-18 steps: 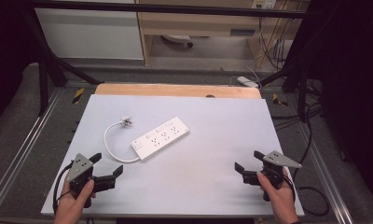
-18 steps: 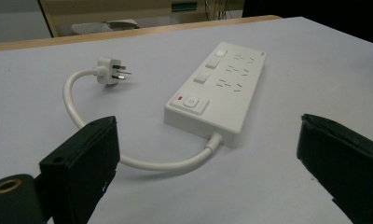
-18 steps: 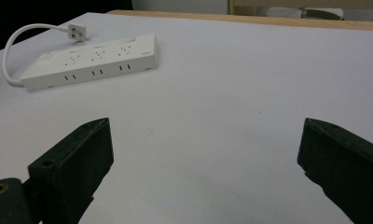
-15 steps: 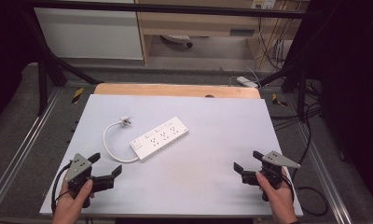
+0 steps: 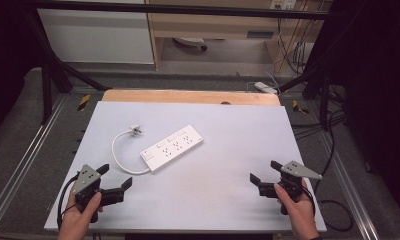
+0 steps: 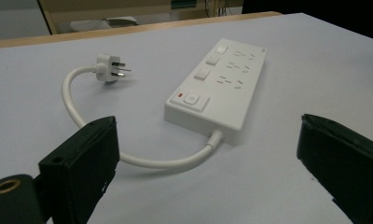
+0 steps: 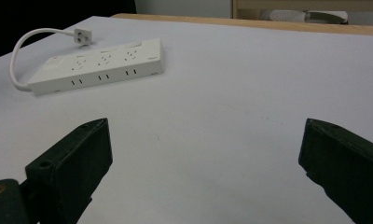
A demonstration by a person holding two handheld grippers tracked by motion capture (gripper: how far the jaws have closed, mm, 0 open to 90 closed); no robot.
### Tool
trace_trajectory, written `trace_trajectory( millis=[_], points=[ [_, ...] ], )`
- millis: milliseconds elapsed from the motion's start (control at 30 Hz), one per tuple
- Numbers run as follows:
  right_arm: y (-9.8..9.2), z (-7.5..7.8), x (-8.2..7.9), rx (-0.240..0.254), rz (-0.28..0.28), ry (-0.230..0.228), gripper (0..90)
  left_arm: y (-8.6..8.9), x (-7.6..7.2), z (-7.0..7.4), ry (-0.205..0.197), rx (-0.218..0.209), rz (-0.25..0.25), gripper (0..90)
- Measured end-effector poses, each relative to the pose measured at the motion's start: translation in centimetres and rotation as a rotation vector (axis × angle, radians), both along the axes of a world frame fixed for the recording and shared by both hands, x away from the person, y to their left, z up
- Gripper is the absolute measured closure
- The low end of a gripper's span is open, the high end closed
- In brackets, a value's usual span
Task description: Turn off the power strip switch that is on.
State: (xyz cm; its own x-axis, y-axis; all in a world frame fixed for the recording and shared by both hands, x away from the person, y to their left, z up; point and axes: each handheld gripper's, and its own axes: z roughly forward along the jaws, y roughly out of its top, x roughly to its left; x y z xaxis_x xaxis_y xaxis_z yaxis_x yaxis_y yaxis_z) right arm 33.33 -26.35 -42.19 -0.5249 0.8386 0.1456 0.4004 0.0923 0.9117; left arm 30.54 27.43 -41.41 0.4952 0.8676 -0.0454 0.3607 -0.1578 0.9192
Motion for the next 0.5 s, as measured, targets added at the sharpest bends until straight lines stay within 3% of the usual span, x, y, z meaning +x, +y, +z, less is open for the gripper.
trace_trajectory(
  millis=[100,300,500],
  points=[
    [0.3,0.4,0.1,0.016,0.004,-0.004,2.9,0.0,0.0,0.0,0.0,-0.002,0.001,5.6],
    [1.3,1.4,0.4,0.003,0.036,-0.016,2.6,0.0,0.1,-0.1,0.005,-0.011,-0.001,5.5],
    [1.9,1.4,0.8,-0.018,0.056,-0.008,2.5,0.2,0.1,-0.1,0.005,0.0,0.003,5.5]
  ],
)
